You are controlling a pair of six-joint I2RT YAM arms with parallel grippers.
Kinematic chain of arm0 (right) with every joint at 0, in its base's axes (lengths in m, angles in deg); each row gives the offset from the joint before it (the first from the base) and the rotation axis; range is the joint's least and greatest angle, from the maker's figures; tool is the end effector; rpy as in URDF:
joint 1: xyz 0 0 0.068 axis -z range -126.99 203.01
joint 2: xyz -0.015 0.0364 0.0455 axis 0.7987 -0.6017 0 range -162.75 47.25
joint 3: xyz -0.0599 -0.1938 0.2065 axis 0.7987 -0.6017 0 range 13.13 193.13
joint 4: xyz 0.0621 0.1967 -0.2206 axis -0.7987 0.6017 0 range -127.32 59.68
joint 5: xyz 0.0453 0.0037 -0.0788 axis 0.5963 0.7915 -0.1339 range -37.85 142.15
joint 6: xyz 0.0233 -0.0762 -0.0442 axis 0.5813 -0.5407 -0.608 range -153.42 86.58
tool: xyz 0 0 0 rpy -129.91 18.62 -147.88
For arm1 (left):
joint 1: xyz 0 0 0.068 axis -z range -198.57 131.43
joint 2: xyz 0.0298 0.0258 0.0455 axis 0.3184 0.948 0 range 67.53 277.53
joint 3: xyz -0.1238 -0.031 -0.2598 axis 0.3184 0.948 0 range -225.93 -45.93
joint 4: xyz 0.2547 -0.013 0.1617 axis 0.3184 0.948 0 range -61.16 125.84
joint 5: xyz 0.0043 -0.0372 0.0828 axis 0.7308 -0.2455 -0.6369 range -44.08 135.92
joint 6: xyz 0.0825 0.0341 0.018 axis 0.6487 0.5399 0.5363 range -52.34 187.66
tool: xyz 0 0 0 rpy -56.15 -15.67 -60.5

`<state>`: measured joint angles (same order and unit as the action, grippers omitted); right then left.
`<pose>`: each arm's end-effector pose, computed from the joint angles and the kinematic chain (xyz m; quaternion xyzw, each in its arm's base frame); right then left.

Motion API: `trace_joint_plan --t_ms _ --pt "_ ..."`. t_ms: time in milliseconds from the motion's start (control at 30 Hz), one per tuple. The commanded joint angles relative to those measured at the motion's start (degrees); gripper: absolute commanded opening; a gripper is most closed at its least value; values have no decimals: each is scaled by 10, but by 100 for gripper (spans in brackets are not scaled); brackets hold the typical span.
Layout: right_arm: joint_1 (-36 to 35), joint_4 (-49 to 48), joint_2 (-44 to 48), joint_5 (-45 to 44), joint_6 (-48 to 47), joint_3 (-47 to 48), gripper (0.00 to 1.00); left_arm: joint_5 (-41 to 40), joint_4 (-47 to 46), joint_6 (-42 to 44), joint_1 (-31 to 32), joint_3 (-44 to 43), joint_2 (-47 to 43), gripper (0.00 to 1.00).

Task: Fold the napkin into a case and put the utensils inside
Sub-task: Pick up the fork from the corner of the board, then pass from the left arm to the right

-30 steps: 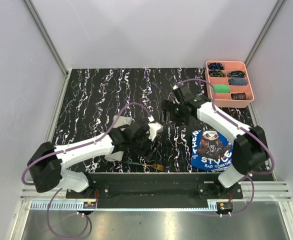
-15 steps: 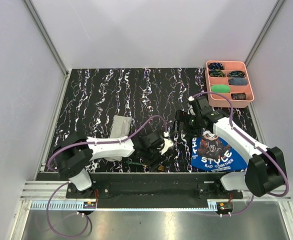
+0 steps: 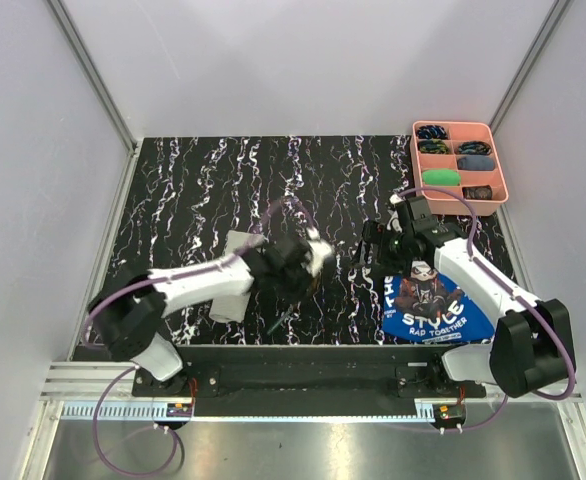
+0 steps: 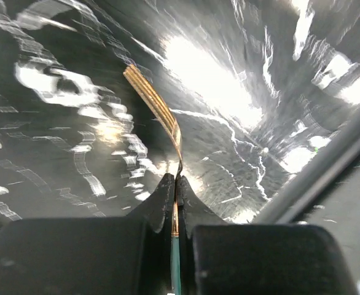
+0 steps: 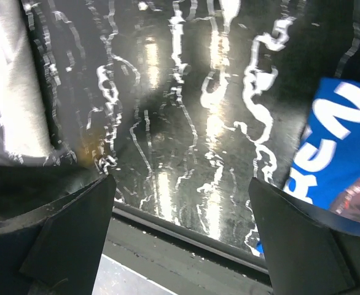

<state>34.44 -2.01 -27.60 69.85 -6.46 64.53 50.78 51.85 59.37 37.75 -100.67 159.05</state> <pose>0.2892 0.1232 0.1956 0.0283 0.9521 0.2396 0.1881 0.2006 -0.3135 0.1360 0.4026 0.8766 -0.1737 0.1982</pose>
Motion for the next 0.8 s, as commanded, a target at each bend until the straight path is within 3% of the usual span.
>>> trace_joint_plan --t_ms 0,67,100,233,400,567,733,767 --pt "2 -62 -4 82 -34 16 100 189 -33 -45 -135 -32 -91 0" --pt "1 -88 -13 123 -34 17 99 257 -51 -64 -192 -33 -109 0" --pt "-2 -120 -21 184 -31 23 97 289 -65 -72 -211 -30 -114 0" --pt "-109 -214 -44 241 -32 31 96 460 -176 -205 -304 -6 -116 0" --pt "-165 -490 -57 256 94 -34 98 535 -425 -387 -343 52 -118 0" --pt "-194 -552 -82 225 109 -24 97 550 -554 -502 -346 75 -108 0" --pt "-195 -558 -107 220 119 -1 78 549 -608 -549 -350 90 -104 0" --pt "-195 -566 -113 226 130 2 58 543 -578 -539 -351 90 -107 0"
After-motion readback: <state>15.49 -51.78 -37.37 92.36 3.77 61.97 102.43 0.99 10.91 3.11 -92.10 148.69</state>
